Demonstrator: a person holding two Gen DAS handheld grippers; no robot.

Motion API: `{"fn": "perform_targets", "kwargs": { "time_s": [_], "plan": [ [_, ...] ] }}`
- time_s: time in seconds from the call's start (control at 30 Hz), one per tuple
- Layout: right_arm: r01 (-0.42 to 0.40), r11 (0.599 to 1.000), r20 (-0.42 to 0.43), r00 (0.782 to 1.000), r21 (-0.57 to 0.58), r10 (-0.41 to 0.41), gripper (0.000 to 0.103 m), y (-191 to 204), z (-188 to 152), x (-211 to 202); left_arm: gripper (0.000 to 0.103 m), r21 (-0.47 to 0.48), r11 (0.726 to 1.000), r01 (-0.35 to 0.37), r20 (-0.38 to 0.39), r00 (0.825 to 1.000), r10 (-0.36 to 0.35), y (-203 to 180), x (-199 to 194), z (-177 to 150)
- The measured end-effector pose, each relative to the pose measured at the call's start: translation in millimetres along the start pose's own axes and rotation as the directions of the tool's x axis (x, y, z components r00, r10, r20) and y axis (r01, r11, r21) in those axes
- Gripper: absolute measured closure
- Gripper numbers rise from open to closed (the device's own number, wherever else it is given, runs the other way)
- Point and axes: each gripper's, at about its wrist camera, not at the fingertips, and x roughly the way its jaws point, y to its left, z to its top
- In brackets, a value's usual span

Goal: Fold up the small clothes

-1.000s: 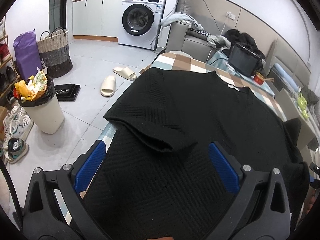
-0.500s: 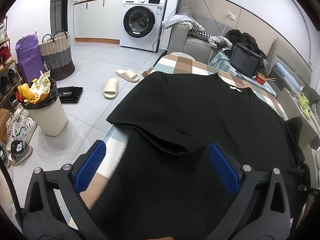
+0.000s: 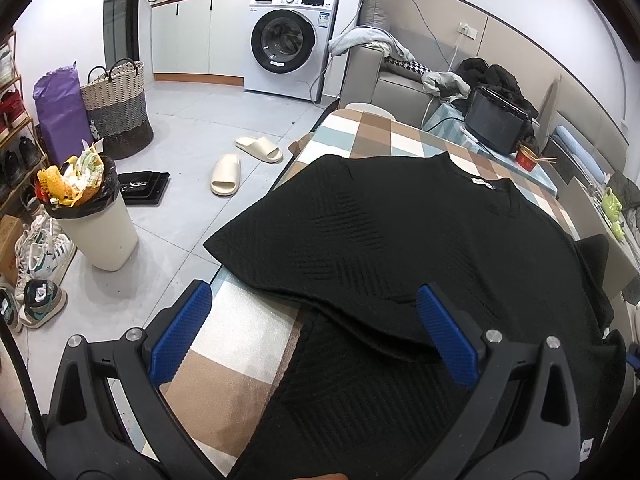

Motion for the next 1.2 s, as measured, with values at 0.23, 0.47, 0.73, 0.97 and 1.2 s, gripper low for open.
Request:
{"fn": "perform_targets", "kwargs": {
  "time_s": [0.23, 0.47, 0.73, 0.97, 1.2],
  "plan": [
    [-0.023, 0.947, -0.005, 1.0, 0.32, 0.026, 0.058, -48.8, 41.8, 55.4, 0.001, 0.004, 1.0, 0.011, -0.002, 1.0, -0.011, -5.4, 7.6, 7.2],
    [0.014, 0.921, 0.022, 0.999, 0.389, -0.024, 0.092, -62.2, 64.8, 79.5, 0.001, 0.009, 1.0, 0.011, -0.006, 1.0, -0.011, -15.2, 17.0, 11.0],
    [-0.005, 0.993, 0.21, 0.978, 0.116, -0.02, 0.098, -11.0, 87.0, 27.7, 0.001, -0.004, 1.0, 0.019, -0.003, 1.0, -0.019, -15.3, 24.6, 13.8],
    [-0.281, 0.901, 0.119, 0.935, -0.331, 0.335, 0.098, 120.4, 99.1, 30.2, 0.001, -0.007, 0.999, 0.037, 0.019, 0.999, -0.037, -15.3, 25.5, 19.6],
    [-0.357, 0.793, -0.349, 0.917, -0.493, 0.196, 0.089, 187.7, 29.4, 118.8, 0.001, 0.001, 0.999, 0.041, 0.028, 0.999, -0.041, -11.8, 19.8, 18.1]
  ]
}}
